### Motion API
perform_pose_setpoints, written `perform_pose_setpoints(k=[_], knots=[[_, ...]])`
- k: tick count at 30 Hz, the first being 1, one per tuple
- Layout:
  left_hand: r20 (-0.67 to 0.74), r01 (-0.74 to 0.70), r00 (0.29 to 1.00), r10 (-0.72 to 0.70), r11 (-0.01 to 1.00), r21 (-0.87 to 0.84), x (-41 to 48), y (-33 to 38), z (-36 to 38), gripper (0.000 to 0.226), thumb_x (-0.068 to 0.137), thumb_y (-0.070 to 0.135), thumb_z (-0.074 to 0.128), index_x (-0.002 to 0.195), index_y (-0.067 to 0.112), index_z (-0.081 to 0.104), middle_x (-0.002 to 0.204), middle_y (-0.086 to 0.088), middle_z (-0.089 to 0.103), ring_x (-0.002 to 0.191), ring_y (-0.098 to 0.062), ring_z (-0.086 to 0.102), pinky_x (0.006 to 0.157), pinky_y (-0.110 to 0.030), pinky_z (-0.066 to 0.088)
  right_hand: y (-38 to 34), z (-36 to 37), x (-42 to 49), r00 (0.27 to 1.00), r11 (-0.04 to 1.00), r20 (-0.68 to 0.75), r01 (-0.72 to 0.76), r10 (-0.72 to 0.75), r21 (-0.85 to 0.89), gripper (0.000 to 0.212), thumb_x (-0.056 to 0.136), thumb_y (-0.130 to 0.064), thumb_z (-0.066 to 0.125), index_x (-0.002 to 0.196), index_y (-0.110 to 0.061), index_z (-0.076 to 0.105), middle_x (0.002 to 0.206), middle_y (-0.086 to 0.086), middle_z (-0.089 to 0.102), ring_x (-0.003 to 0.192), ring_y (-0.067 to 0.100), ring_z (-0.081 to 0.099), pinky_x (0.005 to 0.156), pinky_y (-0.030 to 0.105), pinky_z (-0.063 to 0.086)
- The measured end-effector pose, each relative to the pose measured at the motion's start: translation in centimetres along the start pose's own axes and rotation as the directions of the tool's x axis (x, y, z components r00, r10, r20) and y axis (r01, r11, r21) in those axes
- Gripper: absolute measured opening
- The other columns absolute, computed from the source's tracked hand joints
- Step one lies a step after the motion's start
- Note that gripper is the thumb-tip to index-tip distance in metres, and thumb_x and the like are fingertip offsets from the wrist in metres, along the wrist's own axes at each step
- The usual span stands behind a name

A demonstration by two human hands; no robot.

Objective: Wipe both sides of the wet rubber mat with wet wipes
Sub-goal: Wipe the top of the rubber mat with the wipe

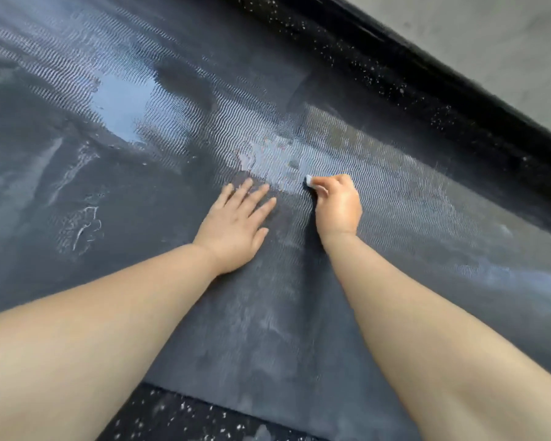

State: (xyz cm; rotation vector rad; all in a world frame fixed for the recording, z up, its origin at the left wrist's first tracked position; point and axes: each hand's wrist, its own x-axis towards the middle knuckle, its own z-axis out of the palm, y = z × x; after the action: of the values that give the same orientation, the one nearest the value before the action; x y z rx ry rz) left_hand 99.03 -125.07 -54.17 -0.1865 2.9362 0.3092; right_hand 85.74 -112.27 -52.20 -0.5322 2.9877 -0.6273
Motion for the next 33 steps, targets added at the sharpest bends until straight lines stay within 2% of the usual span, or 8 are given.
perform_pose_setpoints(k=[7,10,14,18,22,25,30,33], knots=[[0.05,-0.101,0.994,0.098,0.993,0.061,-6.0,-1.4,0.9,0.06,0.099,0.048,0.019,0.151,0.026,-0.001,0.159,0.0,-0.008,0.145,-0.023,-0.01,0.114,-0.039,-0.013,-0.3,-1.3,-15.1,0.965,0.97,0.122,0.22,-0.232,0.1,0.019,0.086,-0.01,0.062,0.1,-0.017,0.073,0.084,0.004,0.061,0.075,0.025,0.059,0.072,0.021,0.043],[0.067,-0.137,0.989,0.133,0.989,0.06,-7.5,-2.4,1.0,0.059,0.099,0.048,0.018,0.151,0.028,0.0,0.159,0.002,-0.007,0.146,-0.021,-0.01,0.114,-0.038,-0.013,-0.1,-2.4,-20.0,0.937,0.969,0.258,0.201,-0.234,0.146,0.03,0.086,-0.008,0.056,0.114,-0.011,0.065,0.09,0.006,0.061,0.082,0.025,0.06,0.077,0.035,0.052],[0.069,-0.158,0.986,0.153,0.984,0.084,-8.2,-2.9,1.5,0.059,0.098,0.049,0.012,0.149,0.028,-0.008,0.158,0.002,-0.013,0.145,-0.022,-0.015,0.113,-0.04,-0.016,-1.0,-2.9,-15.5,0.945,0.959,0.182,0.252,-0.272,0.127,0.027,0.085,0.0,0.057,0.11,0.0,0.066,0.089,0.015,0.063,0.084,0.032,0.061,0.08,0.032,0.044],[0.089,-0.173,0.982,0.166,0.981,0.083,-7.9,-3.2,1.4,0.062,0.098,0.05,0.014,0.149,0.027,-0.011,0.158,0.0,-0.016,0.144,-0.023,-0.019,0.113,-0.041,-0.016,-2.2,-1.4,-4.5,0.995,0.996,0.092,0.025,-0.033,0.09,0.024,0.093,-0.01,0.054,0.113,-0.01,0.067,0.104,0.013,0.058,0.102,0.029,0.055,0.082,0.018,0.033],[0.126,-0.182,0.977,0.174,0.982,0.055,-7.8,-3.4,1.4,0.063,0.098,0.05,0.018,0.149,0.028,-0.011,0.157,0.002,-0.019,0.143,-0.022,-0.022,0.113,-0.041,-0.017,-2.6,0.6,-0.2,0.99,0.998,0.142,-0.015,0.022,-0.054,0.025,0.097,-0.022,0.049,0.117,-0.018,0.065,0.113,0.01,0.054,0.108,0.03,0.052,0.091,0.032,0.041],[0.107,-0.178,0.979,0.174,0.984,0.025,-7.9,-3.4,1.3,0.065,0.098,0.05,0.022,0.15,0.026,-0.007,0.158,0.003,-0.016,0.143,-0.02,-0.02,0.113,-0.039,-0.017,-3.1,1.1,-4.1,0.985,0.998,0.169,0.055,-0.047,-0.041,0.022,0.095,-0.022,0.054,0.11,-0.017,0.069,0.105,0.009,0.058,0.104,0.029,0.054,0.087,0.026,0.037],[0.079,-0.159,0.984,0.16,0.987,-0.011,-8.1,-3.4,1.2,0.066,0.097,0.047,0.027,0.151,0.021,-0.001,0.158,0.004,-0.011,0.144,-0.018,-0.016,0.115,-0.036,-0.015,-2.8,-1.4,-18.2,0.897,0.941,0.288,0.326,-0.337,0.087,0.021,0.08,0.0,0.066,0.088,-0.016,0.075,0.083,0.008,0.062,0.073,0.03,0.056,0.072,0.026,0.042],[0.085,-0.157,0.984,0.155,0.987,0.016,-8.2,-3.2,1.2,0.065,0.098,0.046,0.023,0.151,0.021,-0.002,0.159,0.003,-0.011,0.145,-0.018,-0.015,0.116,-0.037,-0.014,-2.1,-3.3,-23.0,0.741,0.888,0.497,0.429,-0.452,0.168,0.025,0.075,0.004,0.068,0.087,-0.016,0.076,0.079,0.007,0.062,0.067,0.028,0.057,0.064,0.029,0.05]])
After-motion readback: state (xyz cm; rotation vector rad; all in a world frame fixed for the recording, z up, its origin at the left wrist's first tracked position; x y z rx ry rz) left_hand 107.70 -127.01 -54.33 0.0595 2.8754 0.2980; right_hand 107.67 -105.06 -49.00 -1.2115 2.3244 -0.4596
